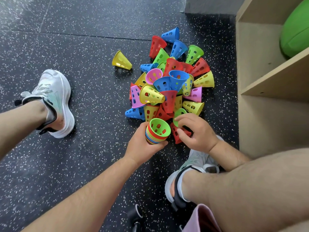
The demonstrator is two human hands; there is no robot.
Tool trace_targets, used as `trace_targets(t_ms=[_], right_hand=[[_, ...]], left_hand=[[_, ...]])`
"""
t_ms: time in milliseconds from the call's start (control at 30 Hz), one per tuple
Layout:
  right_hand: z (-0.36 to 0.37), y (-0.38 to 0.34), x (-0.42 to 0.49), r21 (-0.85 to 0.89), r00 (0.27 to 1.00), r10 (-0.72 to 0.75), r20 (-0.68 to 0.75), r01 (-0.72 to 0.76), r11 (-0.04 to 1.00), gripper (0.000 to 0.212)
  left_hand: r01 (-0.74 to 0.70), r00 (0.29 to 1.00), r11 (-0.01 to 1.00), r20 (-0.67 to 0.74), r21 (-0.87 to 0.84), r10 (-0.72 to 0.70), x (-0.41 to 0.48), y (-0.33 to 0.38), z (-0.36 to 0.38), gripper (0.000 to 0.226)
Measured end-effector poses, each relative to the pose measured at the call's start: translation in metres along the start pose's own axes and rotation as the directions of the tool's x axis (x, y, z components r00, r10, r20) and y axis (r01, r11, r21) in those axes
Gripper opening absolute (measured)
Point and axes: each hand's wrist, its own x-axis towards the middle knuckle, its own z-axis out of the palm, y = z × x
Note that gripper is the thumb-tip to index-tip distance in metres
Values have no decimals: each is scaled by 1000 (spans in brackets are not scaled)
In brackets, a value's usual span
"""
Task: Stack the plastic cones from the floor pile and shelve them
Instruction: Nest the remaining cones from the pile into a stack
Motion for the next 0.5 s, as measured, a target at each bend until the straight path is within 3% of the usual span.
trace_targets(t_ms=[133, 333, 500], right_hand=[[4, 12, -22, -24, 996, -16, 82, 18, 1000, 10], [10, 14, -31, -223, 966, 23, 256, 36, 974, 13], [12, 16, -30, -231, 984, 47, 173, -6, 973, 23]], left_hand=[[-1, 1000, 1000, 13, 24, 1, -2, -1, 1, 68], [17, 1000, 1000, 24, 26, -18, -4, -4, 0, 66], [22, 1000, 1000, 6, 14, -22, -3, -6, -2, 65]])
